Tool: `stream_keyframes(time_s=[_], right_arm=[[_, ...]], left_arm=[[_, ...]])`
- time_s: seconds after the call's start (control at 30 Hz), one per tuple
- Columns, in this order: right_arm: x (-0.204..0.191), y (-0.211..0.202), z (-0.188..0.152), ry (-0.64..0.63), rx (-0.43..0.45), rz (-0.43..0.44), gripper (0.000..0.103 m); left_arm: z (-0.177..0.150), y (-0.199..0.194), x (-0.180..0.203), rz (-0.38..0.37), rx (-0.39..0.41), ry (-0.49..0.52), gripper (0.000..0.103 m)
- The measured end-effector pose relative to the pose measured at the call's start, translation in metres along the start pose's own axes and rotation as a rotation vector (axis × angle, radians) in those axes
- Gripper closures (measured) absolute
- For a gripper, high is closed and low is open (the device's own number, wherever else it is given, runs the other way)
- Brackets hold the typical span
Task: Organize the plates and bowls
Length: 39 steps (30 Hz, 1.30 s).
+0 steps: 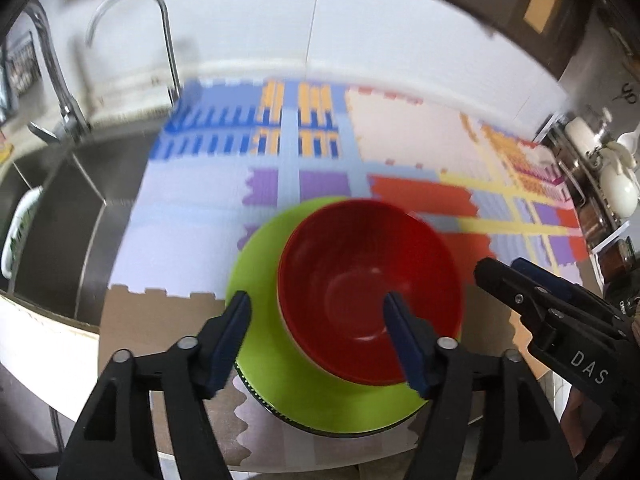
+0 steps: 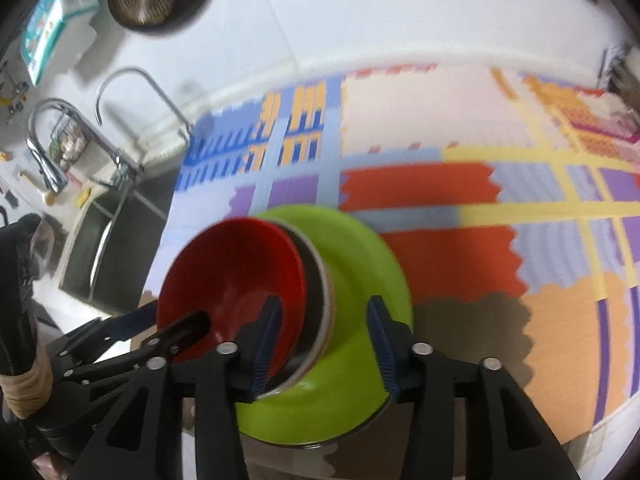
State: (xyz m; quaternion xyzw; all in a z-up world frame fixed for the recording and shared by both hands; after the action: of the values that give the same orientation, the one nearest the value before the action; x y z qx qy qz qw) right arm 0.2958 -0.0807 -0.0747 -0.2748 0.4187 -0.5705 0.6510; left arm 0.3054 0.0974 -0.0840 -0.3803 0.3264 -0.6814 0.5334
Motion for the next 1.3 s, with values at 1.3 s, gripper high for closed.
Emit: stream_keyframes(time_s=[1.3], right_arm=[[0.034,-0.202,-0.169,-0.151,0.446,-0.149,0.021]], left_arm=[[-0.18,-0.172,0.075,0.194,0.492,0.022,0.003]])
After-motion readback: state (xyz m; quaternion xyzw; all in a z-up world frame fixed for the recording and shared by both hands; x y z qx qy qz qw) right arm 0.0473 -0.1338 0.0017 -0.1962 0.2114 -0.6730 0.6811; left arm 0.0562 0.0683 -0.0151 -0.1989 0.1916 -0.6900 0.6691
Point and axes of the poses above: each gripper's, at about its wrist camera, not at the fingertips, and y roughly the way its jaws point, x to its right, z to its top, the point moved 1 cm from there along y, roughly the way its jaws point, and after that the axes turned 3 degrees about -y, right-handed, at the moved point
